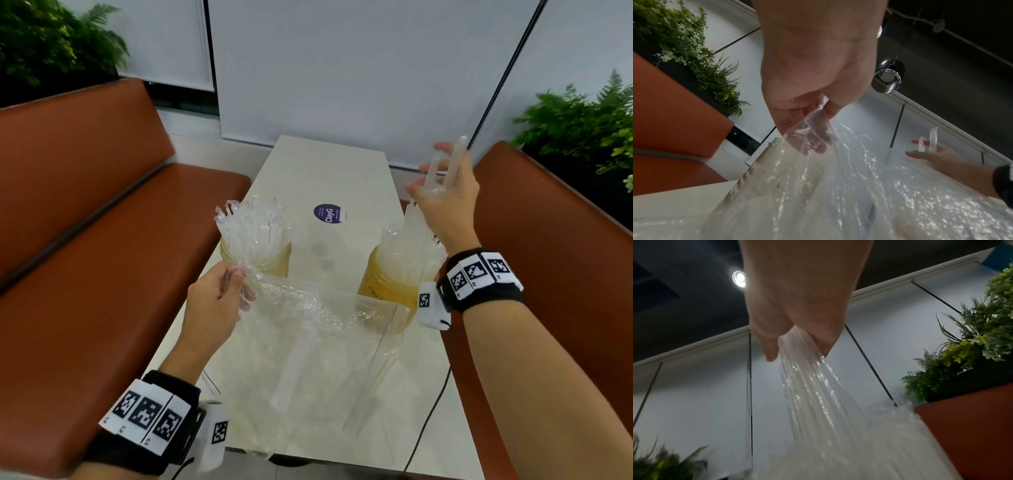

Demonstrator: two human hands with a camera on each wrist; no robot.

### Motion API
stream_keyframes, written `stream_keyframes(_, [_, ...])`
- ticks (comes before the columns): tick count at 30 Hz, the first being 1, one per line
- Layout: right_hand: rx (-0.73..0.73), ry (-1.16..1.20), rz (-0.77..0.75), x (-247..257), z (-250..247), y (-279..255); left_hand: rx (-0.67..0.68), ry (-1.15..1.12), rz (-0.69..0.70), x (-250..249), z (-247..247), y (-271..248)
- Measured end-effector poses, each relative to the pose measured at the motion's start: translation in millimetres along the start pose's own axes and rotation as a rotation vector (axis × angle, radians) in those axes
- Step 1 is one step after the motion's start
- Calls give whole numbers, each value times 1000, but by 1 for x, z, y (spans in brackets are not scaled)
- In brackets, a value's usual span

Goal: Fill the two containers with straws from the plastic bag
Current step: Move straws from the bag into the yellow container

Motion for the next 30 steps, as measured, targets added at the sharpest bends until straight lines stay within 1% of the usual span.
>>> stream_keyframes(1, [-8,-20,20,-4,0,-6,0,-1,-2,0,0,0])
stream_keyframes(3, [-20,-86,119,-20,3,-29,-3,-2,-9,1,-1,0])
stream_keyframes(5, [-4,-114,259,-43,7,-57,-6,-1,-20,3,-1,-1])
stream_keyframes(7, [28,-127,323,-54,11,-76,-3,-2,-27,5,0,-2])
stream_keyframes(9, [4,-101,294,-50,6,-77,-1,-4,-27,5,0,-3])
stream_keyframes(10, [-42,-57,259,-43,2,-70,-2,-6,-26,5,0,-3])
stream_keyframes(12, [-156,10,131,-23,-15,-47,-2,-14,-24,4,0,-4])
stream_keyframes(13, [-194,7,53,-10,-23,-34,-1,-20,-24,3,0,-4])
stream_keyframes(14, [-197,-40,-27,5,-29,-20,1,-23,-23,2,1,-4])
stream_keyframes(15, [-146,-139,-108,20,-29,-7,2,-25,-22,2,2,-5])
stream_keyframes(17, [74,-389,-203,34,-10,8,4,-23,-21,1,3,-5])
stream_keyframes(18, [207,-479,-196,28,5,5,4,-22,-20,1,4,-5])
stream_keyframes(19, [344,-544,-159,19,20,-3,4,-19,-18,1,4,-5])
stream_keyframes(21, [607,-647,-65,-9,46,-36,3,-6,-13,1,5,-5])
stream_keyframes(22, [722,-709,-57,-23,58,-57,5,-3,-12,1,6,-5])
stream_keyframes(23, [794,-740,-78,-31,66,-75,5,-3,-12,2,7,-5])
stream_keyframes(24, [803,-736,-90,-36,70,-85,6,-5,-13,2,7,-5])
stream_keyframes(25, [772,-691,-72,-37,68,-88,7,-6,-14,2,6,-6])
stream_keyframes(27, [619,-550,8,-34,56,-75,5,0,-13,3,5,-6])
stream_keyframes(28, [532,-511,19,-33,47,-64,5,5,-15,3,4,-7])
stream_keyframes(29, [460,-512,-1,-26,39,-52,3,9,-14,3,4,-7])
stream_keyframes(30, [430,-547,-22,-25,33,-43,1,14,-12,3,3,-7])
Point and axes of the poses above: each hand's wrist, its own y-axis towards the middle knuckle, its own z-axis out of the palm, x = y × z, the point moved 10 cm from there along y, towards the middle knuckle, and after that the axes turned 12 degrees about -z, right-handed, at the moved point
